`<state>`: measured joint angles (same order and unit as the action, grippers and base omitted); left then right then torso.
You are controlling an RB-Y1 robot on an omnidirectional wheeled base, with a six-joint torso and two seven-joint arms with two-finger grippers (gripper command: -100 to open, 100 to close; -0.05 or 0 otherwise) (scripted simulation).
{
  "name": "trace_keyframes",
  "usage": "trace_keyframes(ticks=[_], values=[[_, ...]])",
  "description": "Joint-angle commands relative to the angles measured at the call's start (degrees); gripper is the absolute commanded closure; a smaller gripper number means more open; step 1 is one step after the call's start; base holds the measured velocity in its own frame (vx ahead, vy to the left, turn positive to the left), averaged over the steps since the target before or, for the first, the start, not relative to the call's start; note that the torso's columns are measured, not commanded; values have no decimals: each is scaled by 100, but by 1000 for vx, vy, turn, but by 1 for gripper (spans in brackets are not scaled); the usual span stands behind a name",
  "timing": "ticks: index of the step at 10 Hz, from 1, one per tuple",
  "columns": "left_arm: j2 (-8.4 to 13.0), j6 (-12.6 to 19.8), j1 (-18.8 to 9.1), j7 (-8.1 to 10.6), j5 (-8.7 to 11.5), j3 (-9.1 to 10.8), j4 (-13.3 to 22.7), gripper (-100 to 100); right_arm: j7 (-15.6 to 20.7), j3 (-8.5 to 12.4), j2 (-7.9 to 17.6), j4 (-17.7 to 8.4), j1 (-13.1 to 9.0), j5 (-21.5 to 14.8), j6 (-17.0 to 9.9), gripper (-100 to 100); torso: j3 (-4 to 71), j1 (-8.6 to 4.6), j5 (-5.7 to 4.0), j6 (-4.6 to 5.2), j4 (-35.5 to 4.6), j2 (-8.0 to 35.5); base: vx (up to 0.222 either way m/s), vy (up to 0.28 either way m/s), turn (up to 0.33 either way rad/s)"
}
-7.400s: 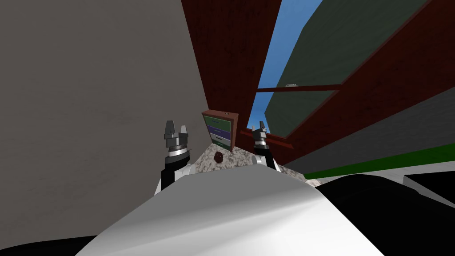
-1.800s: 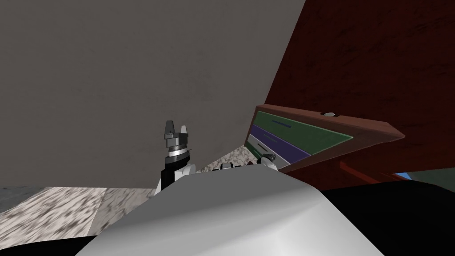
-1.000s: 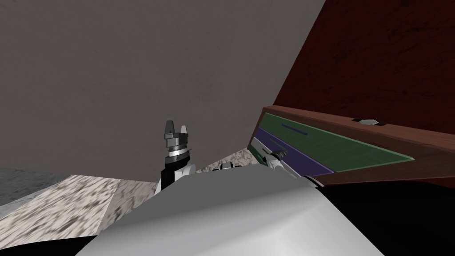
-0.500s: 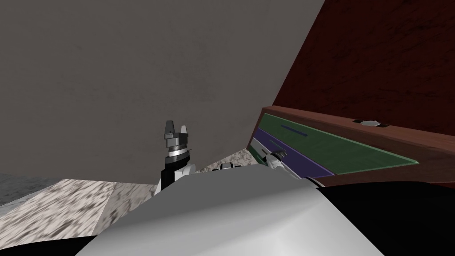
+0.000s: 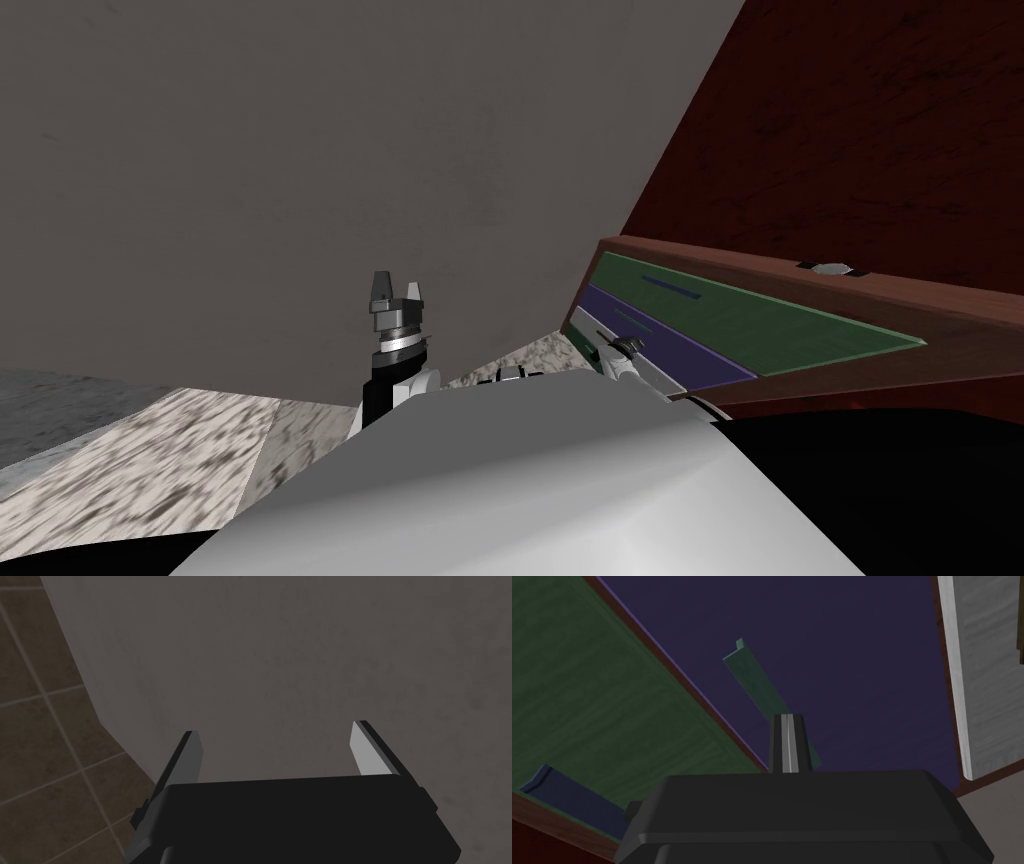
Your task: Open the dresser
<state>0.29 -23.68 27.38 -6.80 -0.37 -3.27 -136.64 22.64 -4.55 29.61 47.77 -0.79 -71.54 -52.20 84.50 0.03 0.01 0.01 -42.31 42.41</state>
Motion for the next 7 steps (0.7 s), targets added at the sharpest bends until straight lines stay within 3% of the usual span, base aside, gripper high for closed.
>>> trace_keyframes(ticks=[1,3,5,7], values=[[1,0,1,0,0,1,0,0,-88,66,41,80,-107,62,55,-100,7,-41,-10,0,3,-15,-1,-60,-4],[4,0,2,0,0,4,0,0,-163,114,73,134,-187,106,94,-100,17,-73,-22,1,8,-29,11,-170,6],[4,0,2,0,0,4,0,0,-234,159,103,185,-263,148,132,-100,11,-13,-5,-1,5,-19,15,-164,5],[2,0,1,0,0,2,0,0,-287,153,103,147,-285,133,138,-100,0,42,12,-1,0,-2,-3,-36,-2]])
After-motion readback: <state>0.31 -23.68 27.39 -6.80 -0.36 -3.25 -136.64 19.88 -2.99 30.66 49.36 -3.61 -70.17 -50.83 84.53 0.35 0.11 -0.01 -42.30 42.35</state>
